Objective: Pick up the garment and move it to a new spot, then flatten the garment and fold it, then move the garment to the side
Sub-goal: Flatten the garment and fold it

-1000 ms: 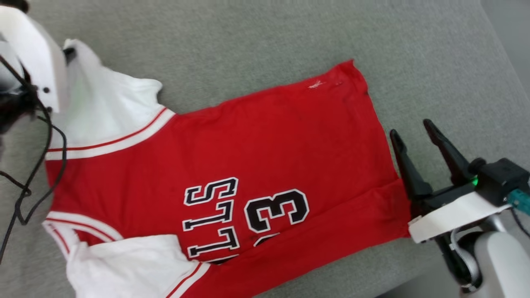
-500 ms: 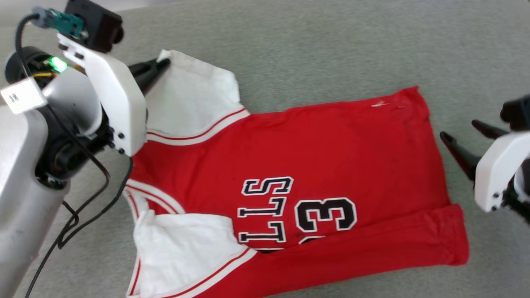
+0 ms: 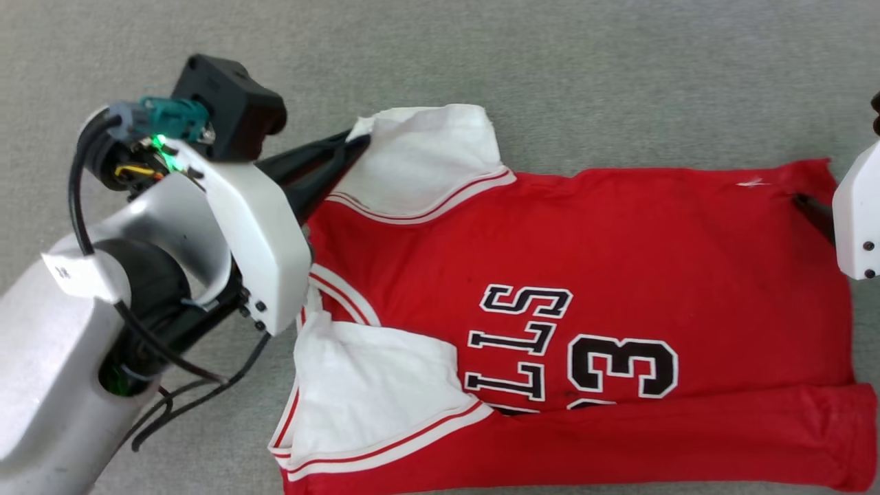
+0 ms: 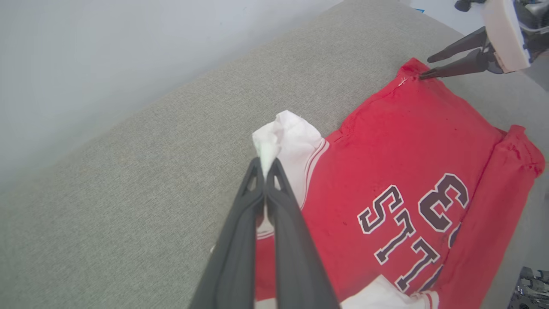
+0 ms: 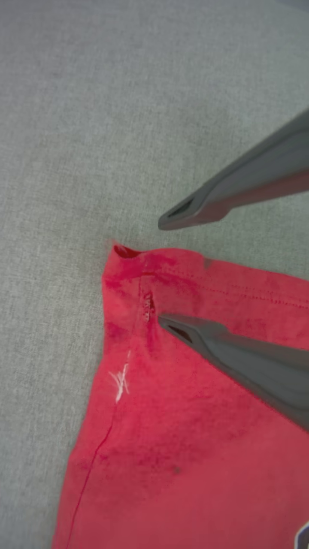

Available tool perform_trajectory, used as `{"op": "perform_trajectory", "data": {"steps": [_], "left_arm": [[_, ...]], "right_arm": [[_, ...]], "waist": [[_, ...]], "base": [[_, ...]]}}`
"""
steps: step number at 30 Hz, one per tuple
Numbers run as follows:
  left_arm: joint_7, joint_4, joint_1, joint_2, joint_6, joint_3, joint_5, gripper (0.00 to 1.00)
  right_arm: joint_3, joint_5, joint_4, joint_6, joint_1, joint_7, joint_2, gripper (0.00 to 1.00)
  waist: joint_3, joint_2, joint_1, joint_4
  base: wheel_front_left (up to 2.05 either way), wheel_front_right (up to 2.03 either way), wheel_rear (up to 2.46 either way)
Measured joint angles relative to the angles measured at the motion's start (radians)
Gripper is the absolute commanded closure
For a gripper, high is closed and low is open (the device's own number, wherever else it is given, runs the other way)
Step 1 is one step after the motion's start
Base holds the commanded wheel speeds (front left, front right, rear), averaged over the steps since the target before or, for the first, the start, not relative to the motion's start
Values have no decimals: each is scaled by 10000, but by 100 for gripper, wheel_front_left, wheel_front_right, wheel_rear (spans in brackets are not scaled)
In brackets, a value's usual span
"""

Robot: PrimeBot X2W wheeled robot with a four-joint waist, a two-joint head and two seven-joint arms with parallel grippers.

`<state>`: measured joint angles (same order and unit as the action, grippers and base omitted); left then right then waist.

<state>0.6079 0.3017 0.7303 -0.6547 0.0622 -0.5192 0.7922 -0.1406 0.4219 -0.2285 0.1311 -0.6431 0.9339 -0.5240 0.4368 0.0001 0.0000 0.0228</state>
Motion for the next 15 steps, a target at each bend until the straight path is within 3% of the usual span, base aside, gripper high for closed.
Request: {"op": "perform_trajectory", "data": {"steps": [11, 12, 13, 15], "left_arm": [[-224, 690, -266, 138, -65, -196, -67, 100], [-230, 683, -282, 136, -63, -196, -61, 100], [-307, 635, -350, 192, -56, -196, 48, 100], [-357, 591, -423, 226, -46, -196, 121, 100]], "right_arm": [[234, -376, -1051, -21, -236, -52, 222, 0], [163, -324, -1049, -21, -227, -90, 171, 25], [125, -242, -1062, -19, -198, -259, 117, 100], [56, -155, -1070, -15, -171, -500, 148, 100]], "waist": [[454, 0, -1, 632], [469, 0, -1, 650], [466, 0, -1, 678], [419, 0, -2, 683]], "base": [[0, 0, 0], [0, 0, 0], [0, 0, 0], [0, 0, 0]]}}
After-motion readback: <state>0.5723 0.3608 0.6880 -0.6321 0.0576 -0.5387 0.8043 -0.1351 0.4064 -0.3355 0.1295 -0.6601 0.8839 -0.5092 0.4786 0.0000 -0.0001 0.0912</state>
